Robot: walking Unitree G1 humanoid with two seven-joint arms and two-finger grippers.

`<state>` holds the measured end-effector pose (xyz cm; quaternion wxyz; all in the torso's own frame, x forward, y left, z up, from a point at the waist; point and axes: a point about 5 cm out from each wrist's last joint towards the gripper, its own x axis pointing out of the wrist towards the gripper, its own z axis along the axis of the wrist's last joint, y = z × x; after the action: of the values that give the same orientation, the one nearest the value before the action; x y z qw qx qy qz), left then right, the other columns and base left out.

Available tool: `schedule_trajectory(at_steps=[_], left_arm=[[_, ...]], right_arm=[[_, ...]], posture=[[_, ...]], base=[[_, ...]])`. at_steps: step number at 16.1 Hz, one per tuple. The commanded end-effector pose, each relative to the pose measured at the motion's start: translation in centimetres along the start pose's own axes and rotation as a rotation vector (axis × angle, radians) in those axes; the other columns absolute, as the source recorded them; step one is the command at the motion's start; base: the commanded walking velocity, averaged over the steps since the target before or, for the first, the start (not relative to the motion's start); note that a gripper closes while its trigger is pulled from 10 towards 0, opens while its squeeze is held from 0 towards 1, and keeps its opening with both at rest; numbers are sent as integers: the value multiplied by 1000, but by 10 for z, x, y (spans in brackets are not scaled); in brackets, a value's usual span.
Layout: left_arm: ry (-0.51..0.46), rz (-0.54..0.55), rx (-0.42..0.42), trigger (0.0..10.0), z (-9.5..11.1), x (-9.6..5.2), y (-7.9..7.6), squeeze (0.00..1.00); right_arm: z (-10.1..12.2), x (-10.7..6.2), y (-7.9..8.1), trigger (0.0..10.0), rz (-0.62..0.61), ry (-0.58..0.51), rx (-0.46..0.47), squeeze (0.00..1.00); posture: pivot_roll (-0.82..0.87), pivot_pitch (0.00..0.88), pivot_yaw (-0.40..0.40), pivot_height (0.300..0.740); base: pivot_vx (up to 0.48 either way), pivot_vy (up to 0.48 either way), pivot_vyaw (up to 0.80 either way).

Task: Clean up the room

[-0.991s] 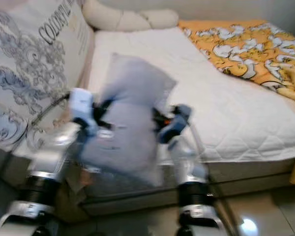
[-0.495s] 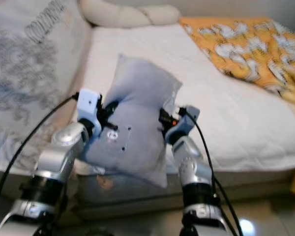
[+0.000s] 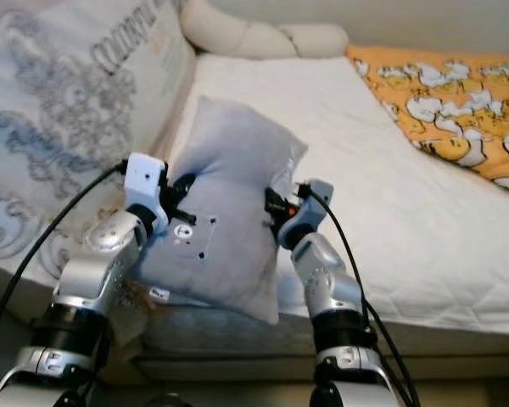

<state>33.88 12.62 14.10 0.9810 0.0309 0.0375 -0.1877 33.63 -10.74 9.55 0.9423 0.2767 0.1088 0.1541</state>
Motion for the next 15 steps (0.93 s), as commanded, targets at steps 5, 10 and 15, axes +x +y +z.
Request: schedule_trajectory(at_steps=[5, 10, 15], left_arm=[[-58, 15, 14, 10000, 13, -1, 8, 0], [-63, 13, 8, 10000, 14, -1, 9, 0], [-63, 7, 6, 10000, 14, -1, 8, 0]], right_arm=[[-1, 4, 9, 10000, 24, 3, -7, 0], [-2, 4, 9, 10000, 20, 0, -10, 0], [-1, 5, 10, 10000, 29, -1, -27, 0]], posture=[[190, 0, -19, 740], [185, 0, -14, 740], [187, 0, -16, 740]], base=[[293, 0, 0], [311, 0, 0], [327, 0, 0]])
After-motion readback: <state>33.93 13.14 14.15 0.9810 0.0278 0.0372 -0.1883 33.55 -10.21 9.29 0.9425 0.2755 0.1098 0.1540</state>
